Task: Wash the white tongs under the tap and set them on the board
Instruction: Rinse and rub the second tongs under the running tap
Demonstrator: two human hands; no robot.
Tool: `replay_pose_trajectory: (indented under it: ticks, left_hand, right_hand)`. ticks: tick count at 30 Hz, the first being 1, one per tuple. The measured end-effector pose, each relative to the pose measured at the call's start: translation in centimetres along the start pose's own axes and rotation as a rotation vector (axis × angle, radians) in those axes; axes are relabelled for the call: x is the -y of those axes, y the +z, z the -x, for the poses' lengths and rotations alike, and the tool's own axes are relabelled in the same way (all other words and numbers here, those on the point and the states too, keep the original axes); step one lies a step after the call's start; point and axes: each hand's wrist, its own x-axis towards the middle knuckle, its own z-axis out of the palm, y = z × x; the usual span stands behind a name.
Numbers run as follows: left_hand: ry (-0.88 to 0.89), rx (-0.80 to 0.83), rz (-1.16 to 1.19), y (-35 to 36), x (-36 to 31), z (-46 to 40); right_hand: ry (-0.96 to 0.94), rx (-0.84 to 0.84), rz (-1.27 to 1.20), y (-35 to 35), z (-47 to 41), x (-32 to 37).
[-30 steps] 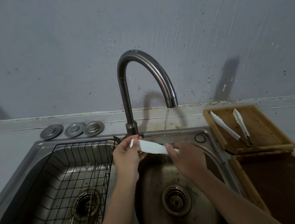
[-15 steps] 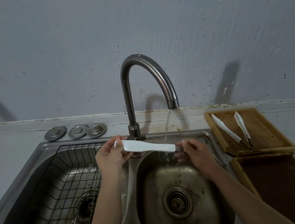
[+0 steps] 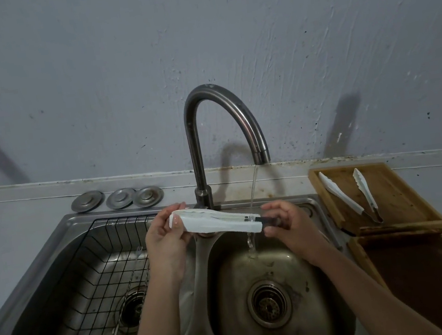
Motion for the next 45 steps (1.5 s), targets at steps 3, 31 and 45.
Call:
replay_pose_trajectory:
  ticks: [3,31,45]
  left_hand:
    - [-0.008,0.161,-0.013,0.5,0.1,0.6]
    - [0.702,0.386,-1.083,-1.3,5.3,-0.4]
    - [0.001,0.547,-0.712,1.7,7.2,-0.2]
  right_hand:
    - [-0.025,0.091,0.281,-0.2,0.2,-0.2]
    - [0.16,-0.035,0.407,-0.7,-0.7,-3.3]
    - [0.299,-0.151,0.523,-3.6,0.1,-4.2]
